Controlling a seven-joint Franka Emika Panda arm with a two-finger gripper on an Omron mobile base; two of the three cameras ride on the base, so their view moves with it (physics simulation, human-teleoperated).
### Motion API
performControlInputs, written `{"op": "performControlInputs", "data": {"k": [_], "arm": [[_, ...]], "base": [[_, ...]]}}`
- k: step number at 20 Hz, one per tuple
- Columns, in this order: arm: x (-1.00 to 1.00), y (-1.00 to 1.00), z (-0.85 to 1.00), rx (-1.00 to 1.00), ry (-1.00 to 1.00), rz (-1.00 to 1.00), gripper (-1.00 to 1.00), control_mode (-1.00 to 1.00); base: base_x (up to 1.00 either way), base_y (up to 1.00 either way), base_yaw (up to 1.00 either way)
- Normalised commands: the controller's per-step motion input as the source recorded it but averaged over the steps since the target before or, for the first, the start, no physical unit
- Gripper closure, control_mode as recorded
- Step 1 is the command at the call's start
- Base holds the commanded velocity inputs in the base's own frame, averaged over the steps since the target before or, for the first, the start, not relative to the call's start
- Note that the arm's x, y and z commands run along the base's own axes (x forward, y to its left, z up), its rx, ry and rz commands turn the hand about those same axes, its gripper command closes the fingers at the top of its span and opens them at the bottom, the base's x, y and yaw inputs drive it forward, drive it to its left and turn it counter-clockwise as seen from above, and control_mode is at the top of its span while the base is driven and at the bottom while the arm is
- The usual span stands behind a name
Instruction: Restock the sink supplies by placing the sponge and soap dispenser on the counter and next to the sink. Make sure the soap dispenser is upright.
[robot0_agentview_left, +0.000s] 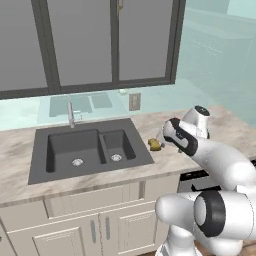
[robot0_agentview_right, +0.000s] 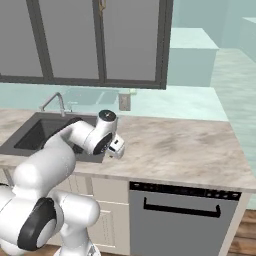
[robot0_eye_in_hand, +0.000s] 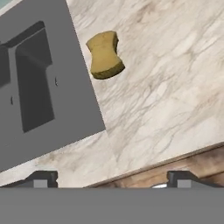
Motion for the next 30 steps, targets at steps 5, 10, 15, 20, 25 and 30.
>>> {"op": "performControlInputs", "data": {"k": [5, 10, 15, 20, 25, 30], "arm": [[-0.03, 0.28, -0.24, -0.08, 0.08, 0.0, -1.0, -1.0], [-0.06, 0.01, -0.02, -0.01, 0.0, 0.0, -1.0, 1.0], [0.0, 0.0, 0.0, 0.0, 0.0, 0.0, -1.0, 1.0], [0.0, 0.0, 0.0, 0.0, 0.0, 0.0, -1.0, 1.0], [0.0, 0.0, 0.0, 0.0, 0.0, 0.0, -1.0, 1.0], [0.0, 0.0, 0.0, 0.0, 0.0, 0.0, -1.0, 1.0]], "base": [[0.0, 0.0, 0.0], [-0.72, 0.0, -0.06], [-0.95, 0.28, -0.22], [-0.61, 0.7, -0.42], [-0.17, 0.79, -0.57], [0.0, 0.64, -0.67]]}}
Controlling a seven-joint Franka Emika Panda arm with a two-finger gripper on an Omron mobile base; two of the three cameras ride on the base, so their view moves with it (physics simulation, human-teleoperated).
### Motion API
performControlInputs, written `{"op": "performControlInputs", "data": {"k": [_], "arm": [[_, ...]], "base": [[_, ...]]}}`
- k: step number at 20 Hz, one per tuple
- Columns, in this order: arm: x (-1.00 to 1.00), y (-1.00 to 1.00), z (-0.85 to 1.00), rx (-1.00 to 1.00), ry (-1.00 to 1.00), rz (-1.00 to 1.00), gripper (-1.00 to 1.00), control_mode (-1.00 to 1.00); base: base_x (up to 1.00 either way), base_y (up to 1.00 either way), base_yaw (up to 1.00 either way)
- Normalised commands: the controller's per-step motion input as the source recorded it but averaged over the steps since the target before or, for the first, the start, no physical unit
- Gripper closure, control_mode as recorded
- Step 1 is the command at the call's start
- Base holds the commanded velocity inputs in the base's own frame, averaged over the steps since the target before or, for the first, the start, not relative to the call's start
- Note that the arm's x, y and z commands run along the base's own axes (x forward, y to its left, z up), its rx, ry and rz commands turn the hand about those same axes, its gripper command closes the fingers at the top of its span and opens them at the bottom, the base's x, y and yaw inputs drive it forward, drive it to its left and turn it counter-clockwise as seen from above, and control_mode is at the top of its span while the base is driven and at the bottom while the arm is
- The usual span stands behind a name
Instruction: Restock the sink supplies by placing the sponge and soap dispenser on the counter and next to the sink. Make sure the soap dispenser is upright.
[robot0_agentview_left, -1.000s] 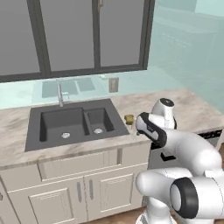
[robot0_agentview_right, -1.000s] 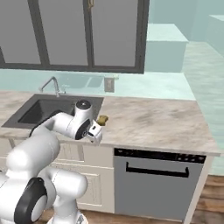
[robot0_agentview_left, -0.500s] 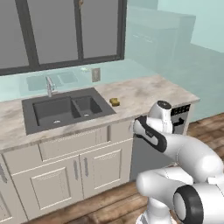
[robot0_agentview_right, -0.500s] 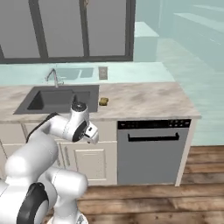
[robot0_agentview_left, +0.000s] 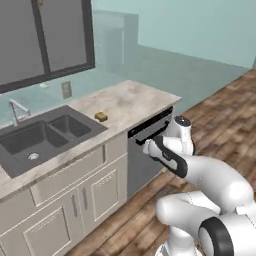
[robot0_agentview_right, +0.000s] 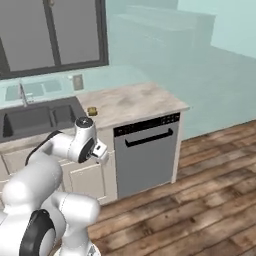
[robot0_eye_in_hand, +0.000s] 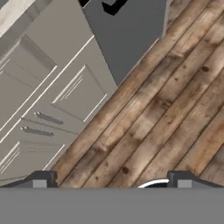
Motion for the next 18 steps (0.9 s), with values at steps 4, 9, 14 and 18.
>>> {"op": "performControlInputs", "data": {"k": [4, 9, 14, 18], "arm": [[0.0, 0.0, 0.0, 0.0, 0.0, 0.0, -1.0, 1.0], [0.0, 0.0, 0.0, 0.0, 0.0, 0.0, -1.0, 1.0], [0.0, 0.0, 0.0, 0.0, 0.0, 0.0, -1.0, 1.0], [0.0, 0.0, 0.0, 0.0, 0.0, 0.0, -1.0, 1.0]], "base": [[0.0, 0.57, -0.71], [0.0, 0.19, -0.67], [0.05, -0.12, -0.54], [0.09, -0.34, -0.44]]}}
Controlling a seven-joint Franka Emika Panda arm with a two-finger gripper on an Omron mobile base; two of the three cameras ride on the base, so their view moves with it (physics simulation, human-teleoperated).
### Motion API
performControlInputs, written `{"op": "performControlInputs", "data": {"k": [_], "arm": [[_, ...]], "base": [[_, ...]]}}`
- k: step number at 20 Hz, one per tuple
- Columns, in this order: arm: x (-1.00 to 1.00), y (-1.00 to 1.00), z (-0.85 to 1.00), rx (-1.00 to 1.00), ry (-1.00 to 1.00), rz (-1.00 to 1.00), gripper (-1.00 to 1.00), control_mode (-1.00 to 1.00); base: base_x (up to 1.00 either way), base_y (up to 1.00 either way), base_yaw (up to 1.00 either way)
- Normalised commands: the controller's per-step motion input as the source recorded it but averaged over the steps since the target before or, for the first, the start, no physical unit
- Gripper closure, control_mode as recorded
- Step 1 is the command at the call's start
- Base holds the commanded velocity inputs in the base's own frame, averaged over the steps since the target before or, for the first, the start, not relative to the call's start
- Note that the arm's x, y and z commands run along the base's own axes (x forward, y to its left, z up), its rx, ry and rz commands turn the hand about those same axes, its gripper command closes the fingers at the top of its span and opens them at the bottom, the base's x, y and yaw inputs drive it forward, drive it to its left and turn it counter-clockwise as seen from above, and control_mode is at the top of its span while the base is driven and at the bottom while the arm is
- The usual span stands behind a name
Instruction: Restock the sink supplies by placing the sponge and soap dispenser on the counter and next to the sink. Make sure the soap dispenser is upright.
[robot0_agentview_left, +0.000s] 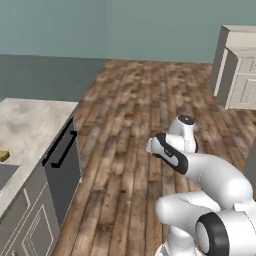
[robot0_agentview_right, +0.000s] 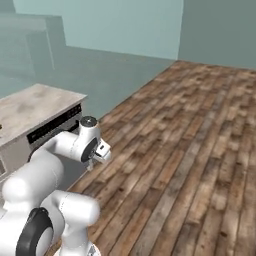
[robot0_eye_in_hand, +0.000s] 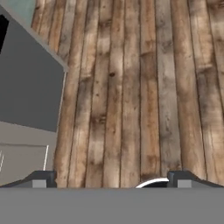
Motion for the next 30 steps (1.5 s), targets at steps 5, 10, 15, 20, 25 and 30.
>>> {"op": "performControlInputs", "data": {"k": [5, 10, 15, 20, 25, 30], "arm": [[0.0, 0.0, 0.0, 0.0, 0.0, 0.0, -1.0, 1.0], [0.0, 0.0, 0.0, 0.0, 0.0, 0.0, -1.0, 1.0], [0.0, 0.0, 0.0, 0.0, 0.0, 0.0, -1.0, 1.0], [0.0, 0.0, 0.0, 0.0, 0.0, 0.0, -1.0, 1.0], [0.0, 0.0, 0.0, 0.0, 0.0, 0.0, -1.0, 1.0], [0.0, 0.0, 0.0, 0.0, 0.0, 0.0, -1.0, 1.0]], "base": [[0.18, -0.62, -0.28], [0.05, -0.84, -0.2], [-0.64, -0.37, -0.14], [-0.08, -0.73, -0.09], [-0.31, -0.96, 0.0], [-0.79, -0.56, 0.0]]}}
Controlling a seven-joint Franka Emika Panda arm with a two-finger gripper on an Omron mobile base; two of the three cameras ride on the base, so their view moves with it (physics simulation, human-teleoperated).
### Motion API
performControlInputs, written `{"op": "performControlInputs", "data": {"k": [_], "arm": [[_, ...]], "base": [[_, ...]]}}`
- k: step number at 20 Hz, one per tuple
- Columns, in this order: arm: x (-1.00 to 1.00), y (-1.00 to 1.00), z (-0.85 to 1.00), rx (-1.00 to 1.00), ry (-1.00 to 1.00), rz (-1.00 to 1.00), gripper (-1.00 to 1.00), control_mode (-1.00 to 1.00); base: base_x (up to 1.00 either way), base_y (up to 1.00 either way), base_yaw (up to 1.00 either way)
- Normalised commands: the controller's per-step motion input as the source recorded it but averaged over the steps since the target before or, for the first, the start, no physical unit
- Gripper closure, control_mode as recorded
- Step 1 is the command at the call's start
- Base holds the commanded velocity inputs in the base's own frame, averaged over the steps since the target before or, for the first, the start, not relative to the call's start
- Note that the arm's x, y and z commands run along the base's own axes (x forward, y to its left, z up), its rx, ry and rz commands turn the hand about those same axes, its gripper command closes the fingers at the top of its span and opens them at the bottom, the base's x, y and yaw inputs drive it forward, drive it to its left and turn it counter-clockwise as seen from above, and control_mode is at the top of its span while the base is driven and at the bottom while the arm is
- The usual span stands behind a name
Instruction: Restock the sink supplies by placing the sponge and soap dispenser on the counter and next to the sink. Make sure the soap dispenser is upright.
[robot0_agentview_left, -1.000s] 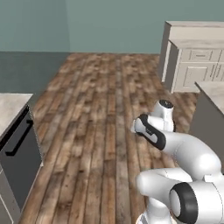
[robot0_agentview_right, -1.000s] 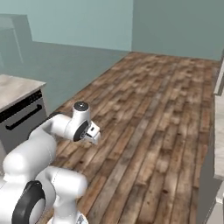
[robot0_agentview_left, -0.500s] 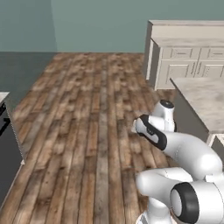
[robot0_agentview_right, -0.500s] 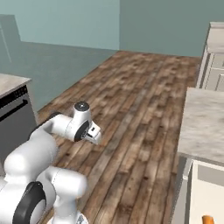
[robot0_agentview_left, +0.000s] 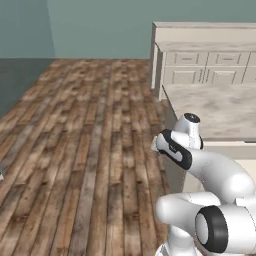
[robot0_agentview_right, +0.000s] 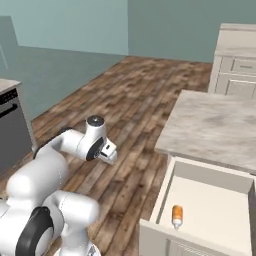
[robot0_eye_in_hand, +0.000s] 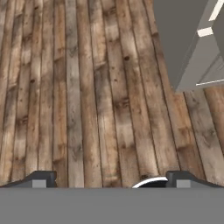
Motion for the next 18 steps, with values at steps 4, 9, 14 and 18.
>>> {"op": "performControlInputs", "data": {"k": [4, 9, 14, 18], "arm": [[0.0, 0.0, 0.0, 0.0, 0.0, 0.0, -1.0, 1.0], [0.0, 0.0, 0.0, 0.0, 0.0, 0.0, -1.0, 1.0], [0.0, 0.0, 0.0, 0.0, 0.0, 0.0, -1.0, 1.0], [0.0, 0.0, 0.0, 0.0, 0.0, 0.0, -1.0, 1.0]], "base": [[-0.29, -0.79, 0.0], [0.0, -0.97, 0.0], [0.0, -0.75, 0.01], [0.14, -0.15, 0.02]]}}
